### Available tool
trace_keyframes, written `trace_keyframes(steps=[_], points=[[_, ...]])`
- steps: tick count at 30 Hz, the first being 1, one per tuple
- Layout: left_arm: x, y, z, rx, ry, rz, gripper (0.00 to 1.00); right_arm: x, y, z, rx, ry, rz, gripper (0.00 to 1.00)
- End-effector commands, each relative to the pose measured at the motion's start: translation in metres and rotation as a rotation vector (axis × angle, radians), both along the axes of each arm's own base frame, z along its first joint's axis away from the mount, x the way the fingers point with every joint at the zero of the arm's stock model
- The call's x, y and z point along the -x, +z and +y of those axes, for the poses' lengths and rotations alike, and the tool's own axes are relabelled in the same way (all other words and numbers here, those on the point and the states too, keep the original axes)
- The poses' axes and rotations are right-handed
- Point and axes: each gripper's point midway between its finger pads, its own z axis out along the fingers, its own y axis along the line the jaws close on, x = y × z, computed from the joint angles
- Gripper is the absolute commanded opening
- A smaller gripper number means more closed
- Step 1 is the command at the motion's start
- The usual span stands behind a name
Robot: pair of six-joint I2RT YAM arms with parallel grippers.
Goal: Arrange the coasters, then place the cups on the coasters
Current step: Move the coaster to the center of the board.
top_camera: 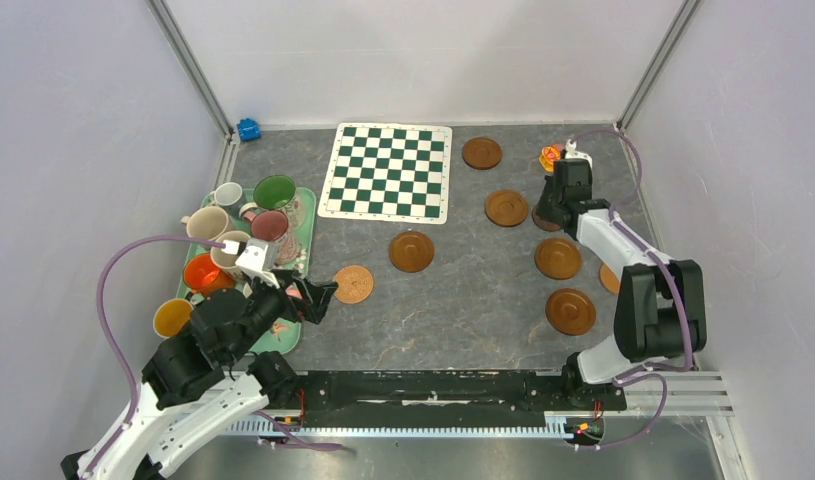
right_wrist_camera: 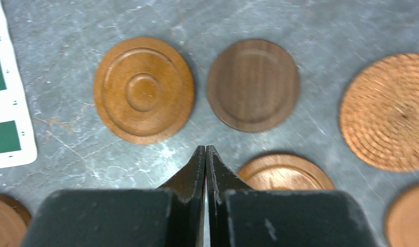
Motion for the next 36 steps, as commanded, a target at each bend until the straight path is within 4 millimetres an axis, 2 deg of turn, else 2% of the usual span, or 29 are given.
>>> trace_keyframes(steps=[1,5,11,15,19,25,32,36], points=[[-0.003,0.008,0.002,0.009,0.01,-0.037,1.0,-0.034,0.001,0.029,-0.099,0.127,-0.059,0.0],[-0.003,0.007,0.002,0.007,0.012,-0.036,1.0,-0.056,-0.008,0.049,-0.144,0.188,-0.059,0.0],[-0.004,0.006,0.003,0.003,0.018,-0.035,1.0,-0.079,-0.025,0.064,-0.166,0.223,-0.029,0.0],[-0.004,0.006,0.003,0.002,0.02,-0.035,1.0,-0.083,-0.041,0.069,-0.161,0.229,0.008,0.0],[-0.004,0.006,0.003,0.002,0.02,-0.034,1.0,-0.079,-0.058,0.071,-0.147,0.244,0.065,0.0],[-0.004,0.007,0.003,0.003,0.019,-0.035,1.0,-0.051,-0.076,0.079,-0.121,0.287,0.139,0.0],[-0.003,0.007,0.002,0.006,0.014,-0.037,1.0,0.002,-0.093,0.086,-0.092,0.319,0.255,0.0],[-0.003,0.007,0.002,0.003,0.012,-0.035,1.0,0.034,-0.094,0.093,-0.089,0.334,0.272,0.0]])
